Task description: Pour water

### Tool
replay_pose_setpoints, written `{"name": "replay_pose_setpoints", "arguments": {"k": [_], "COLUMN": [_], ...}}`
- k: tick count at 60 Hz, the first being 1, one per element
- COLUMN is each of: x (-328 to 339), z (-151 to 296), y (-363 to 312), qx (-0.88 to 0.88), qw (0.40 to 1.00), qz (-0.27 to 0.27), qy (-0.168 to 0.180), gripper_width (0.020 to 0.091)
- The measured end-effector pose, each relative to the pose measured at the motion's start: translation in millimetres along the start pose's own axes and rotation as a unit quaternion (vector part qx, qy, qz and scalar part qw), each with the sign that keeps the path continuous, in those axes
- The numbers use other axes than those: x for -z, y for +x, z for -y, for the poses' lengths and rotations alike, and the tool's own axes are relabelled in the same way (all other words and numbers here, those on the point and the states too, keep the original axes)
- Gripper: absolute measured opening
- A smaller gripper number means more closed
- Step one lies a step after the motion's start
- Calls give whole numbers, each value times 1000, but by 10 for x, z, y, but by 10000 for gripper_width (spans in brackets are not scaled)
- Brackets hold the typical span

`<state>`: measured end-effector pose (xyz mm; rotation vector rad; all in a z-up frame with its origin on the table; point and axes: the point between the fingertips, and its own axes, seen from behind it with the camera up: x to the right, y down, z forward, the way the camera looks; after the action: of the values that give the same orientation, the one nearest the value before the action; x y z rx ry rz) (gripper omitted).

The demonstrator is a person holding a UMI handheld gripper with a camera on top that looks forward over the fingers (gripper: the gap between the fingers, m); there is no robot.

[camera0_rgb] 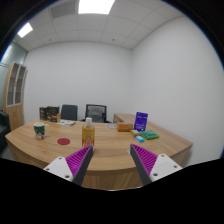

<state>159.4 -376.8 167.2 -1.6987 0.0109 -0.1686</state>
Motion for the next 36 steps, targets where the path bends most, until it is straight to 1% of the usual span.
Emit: {"name": "replay_pose_setpoints", "arguments": {"k": [7,13,20,28,36], "x": [-75,-318,-605,-1075,-1704], "z": [-65,-131,-197,-248,-276], "y": [-86,-239,-523,-890,-1172], "qx": [1,-6,-19,-26,-20], "qw": [1000,999,998,994,992], "qz": [11,30,58,101,113], "qy": [-12,-10,-22,-40,-47], "gripper_width": [831,832,834,835,834]}}
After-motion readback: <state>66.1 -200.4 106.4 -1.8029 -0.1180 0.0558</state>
